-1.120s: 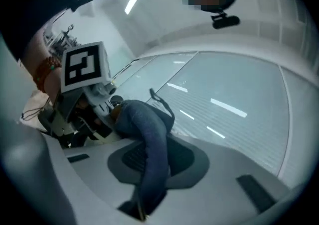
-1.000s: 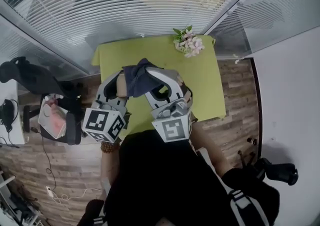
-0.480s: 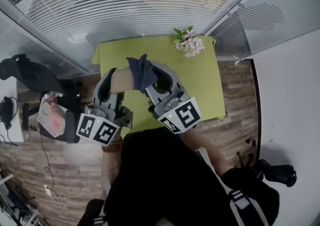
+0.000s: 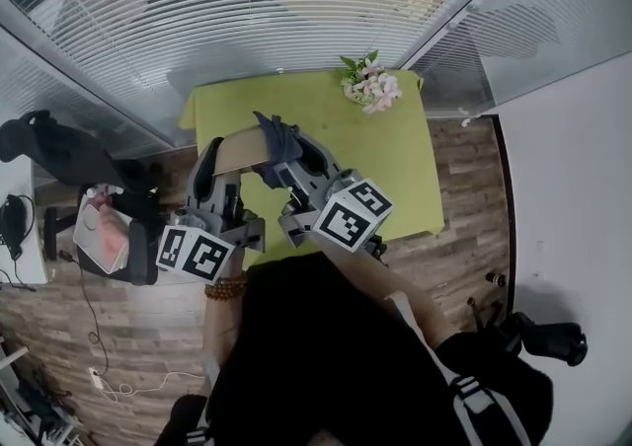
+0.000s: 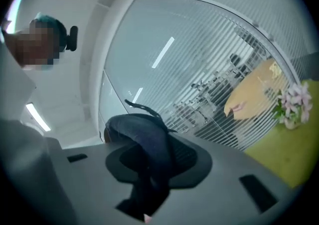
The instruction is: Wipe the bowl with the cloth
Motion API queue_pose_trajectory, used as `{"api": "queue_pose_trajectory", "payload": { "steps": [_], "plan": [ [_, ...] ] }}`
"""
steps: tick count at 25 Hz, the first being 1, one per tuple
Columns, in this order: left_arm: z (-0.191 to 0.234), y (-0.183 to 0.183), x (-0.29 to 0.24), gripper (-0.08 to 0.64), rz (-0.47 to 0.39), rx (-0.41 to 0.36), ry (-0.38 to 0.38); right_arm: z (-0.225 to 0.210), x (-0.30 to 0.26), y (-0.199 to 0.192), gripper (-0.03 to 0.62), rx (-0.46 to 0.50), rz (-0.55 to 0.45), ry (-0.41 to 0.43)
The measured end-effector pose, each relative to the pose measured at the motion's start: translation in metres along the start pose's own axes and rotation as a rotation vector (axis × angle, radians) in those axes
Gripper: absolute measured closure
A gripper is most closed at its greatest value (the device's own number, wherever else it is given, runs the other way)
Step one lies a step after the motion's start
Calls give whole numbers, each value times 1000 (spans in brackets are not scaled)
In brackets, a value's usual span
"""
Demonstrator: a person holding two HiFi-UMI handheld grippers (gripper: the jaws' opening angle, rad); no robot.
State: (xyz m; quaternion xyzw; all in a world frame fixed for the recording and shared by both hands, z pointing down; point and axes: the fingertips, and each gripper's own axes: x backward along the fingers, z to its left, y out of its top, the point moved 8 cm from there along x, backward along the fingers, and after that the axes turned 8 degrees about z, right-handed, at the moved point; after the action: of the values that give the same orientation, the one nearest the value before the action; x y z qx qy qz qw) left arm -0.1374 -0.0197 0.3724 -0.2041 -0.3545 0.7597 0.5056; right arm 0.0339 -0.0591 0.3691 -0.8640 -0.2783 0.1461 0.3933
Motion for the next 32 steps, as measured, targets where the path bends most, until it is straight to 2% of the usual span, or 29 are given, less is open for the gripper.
{"api": "queue_pose_trajectory", "payload": {
  "steps": [1,2,3,5,6,9,10,11,12,15,19,21,23,26,29,32],
  "plan": [
    [-1,-2,-2,482,17,-20,1,-3,1,1,497,7,11,-12],
    [-2,-4,-6,474,44,-51,-7,-4,2,4,499,68,23,-38],
    [-3,-6,-9,464,78,-92,-24,-3,3,8,506,189,35,-78],
    [-8,-6,-14,456,145,-209,-39,8,4,17,526,539,50,-170],
    [-11,-5,-14,457,174,-301,-10,17,5,20,526,731,45,-211],
    [-19,-8,-19,466,285,-662,130,40,10,14,526,1292,83,-311],
    [-22,-11,-21,498,317,-734,151,46,12,8,526,1427,74,-322],
    [-23,-13,-22,505,335,-748,157,49,14,3,526,1507,58,-326],
    [-21,-14,-23,509,337,-707,150,50,15,0,525,1530,44,-328],
    [-16,-11,-21,514,290,-499,108,49,15,1,525,1424,8,-326],
    [-15,-1,-14,515,186,-340,59,47,13,5,522,1120,-30,-279],
    [-16,3,-10,515,144,-300,40,43,13,8,517,919,-61,-239],
    [-16,6,-6,514,109,-277,30,41,11,13,515,768,-89,-185],
    [-14,8,-1,508,59,-222,19,35,10,13,509,640,-74,-123],
    [-9,5,-1,505,41,-166,17,27,8,8,503,481,-57,-110],
    [-5,3,-1,502,41,-149,28,14,7,-1,502,285,-48,-103]
  ]
}}
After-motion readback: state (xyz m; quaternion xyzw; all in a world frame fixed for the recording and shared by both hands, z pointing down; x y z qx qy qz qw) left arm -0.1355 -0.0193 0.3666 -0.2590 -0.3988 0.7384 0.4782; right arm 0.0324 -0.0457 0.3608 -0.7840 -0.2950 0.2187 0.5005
